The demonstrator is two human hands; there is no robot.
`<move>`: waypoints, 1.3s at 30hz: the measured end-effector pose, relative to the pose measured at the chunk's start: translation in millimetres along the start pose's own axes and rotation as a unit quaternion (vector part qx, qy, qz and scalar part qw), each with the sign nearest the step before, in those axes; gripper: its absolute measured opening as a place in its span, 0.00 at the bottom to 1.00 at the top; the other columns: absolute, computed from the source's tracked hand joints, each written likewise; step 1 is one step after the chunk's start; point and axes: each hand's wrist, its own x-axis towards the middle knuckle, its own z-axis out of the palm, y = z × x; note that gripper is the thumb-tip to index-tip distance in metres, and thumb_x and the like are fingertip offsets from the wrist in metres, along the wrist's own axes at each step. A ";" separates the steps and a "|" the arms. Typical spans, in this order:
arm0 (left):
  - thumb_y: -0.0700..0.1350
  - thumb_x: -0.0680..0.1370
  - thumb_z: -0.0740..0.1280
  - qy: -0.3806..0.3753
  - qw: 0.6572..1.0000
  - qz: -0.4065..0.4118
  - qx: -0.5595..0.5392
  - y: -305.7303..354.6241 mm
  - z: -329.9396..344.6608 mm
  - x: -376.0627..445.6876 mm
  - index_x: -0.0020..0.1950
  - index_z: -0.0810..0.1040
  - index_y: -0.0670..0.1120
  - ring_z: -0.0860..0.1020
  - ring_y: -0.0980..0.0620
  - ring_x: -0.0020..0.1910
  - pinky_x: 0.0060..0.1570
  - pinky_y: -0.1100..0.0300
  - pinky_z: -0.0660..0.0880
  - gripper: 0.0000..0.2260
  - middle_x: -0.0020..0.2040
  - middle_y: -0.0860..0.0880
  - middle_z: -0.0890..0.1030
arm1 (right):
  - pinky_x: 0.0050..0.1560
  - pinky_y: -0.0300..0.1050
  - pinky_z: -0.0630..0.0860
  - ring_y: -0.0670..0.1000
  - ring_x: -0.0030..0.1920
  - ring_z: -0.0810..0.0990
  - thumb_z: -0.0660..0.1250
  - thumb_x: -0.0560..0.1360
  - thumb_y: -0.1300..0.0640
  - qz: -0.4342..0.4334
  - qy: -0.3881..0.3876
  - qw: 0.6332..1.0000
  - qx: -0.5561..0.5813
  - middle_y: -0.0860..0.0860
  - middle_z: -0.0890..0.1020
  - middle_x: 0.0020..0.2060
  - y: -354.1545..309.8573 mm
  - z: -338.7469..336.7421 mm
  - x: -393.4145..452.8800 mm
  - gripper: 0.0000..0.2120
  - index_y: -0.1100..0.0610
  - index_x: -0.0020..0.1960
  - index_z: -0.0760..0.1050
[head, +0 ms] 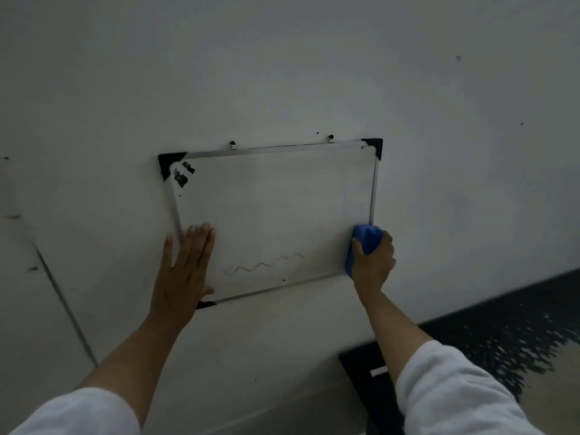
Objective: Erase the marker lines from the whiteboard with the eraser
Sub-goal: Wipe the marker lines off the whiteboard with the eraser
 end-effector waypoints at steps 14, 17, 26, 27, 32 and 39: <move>0.57 0.56 0.81 0.024 1.000 0.010 -0.008 -5.5 10.1 0.9 0.78 0.52 0.39 0.54 0.42 0.77 0.72 0.34 0.54 0.60 0.79 0.41 0.52 | 0.60 0.59 0.68 0.62 0.66 0.64 0.67 0.76 0.49 0.133 0.046 0.988 0.058 0.57 0.68 0.68 -3.6 14.7 -14.6 0.31 0.55 0.74 0.59; 0.58 0.57 0.81 0.026 1.000 0.015 -0.005 -6.2 11.5 1.3 0.78 0.52 0.39 0.54 0.42 0.78 0.72 0.34 0.54 0.60 0.79 0.41 0.52 | 0.49 0.58 0.73 0.62 0.55 0.72 0.72 0.72 0.51 -0.102 0.022 0.990 -0.093 0.59 0.74 0.59 -2.8 23.9 -44.0 0.32 0.57 0.71 0.64; 0.60 0.58 0.79 0.022 1.000 0.018 0.009 -8.7 13.4 1.5 0.79 0.52 0.39 0.54 0.41 0.77 0.71 0.33 0.55 0.59 0.79 0.41 0.53 | 0.56 0.61 0.71 0.62 0.63 0.67 0.67 0.75 0.48 0.081 0.048 0.996 -0.012 0.59 0.70 0.65 -5.1 13.4 -14.6 0.31 0.56 0.73 0.61; 0.60 0.58 0.79 0.023 1.000 0.018 0.008 -8.4 13.7 1.7 0.79 0.52 0.39 0.54 0.41 0.77 0.71 0.33 0.55 0.60 0.79 0.41 0.53 | 0.53 0.61 0.73 0.63 0.61 0.69 0.68 0.75 0.48 0.035 0.054 0.996 -0.058 0.59 0.72 0.63 -10.0 17.7 -24.2 0.31 0.56 0.72 0.62; 0.60 0.57 0.80 0.030 0.999 0.015 0.007 -8.9 12.7 1.5 0.79 0.52 0.39 0.54 0.42 0.77 0.72 0.34 0.55 0.60 0.79 0.42 0.53 | 0.42 0.51 0.71 0.58 0.45 0.75 0.76 0.65 0.48 -0.438 -0.072 0.856 -0.266 0.54 0.78 0.52 16.4 35.5 -73.5 0.33 0.53 0.66 0.69; 0.59 0.56 0.81 0.029 1.000 0.008 0.002 -6.4 12.5 0.7 0.78 0.53 0.39 0.54 0.43 0.77 0.71 0.34 0.55 0.60 0.79 0.42 0.54 | 0.43 0.55 0.72 0.61 0.52 0.74 0.73 0.70 0.48 -0.071 0.037 0.990 -0.117 0.59 0.76 0.54 -20.5 40.8 -60.9 0.31 0.56 0.69 0.68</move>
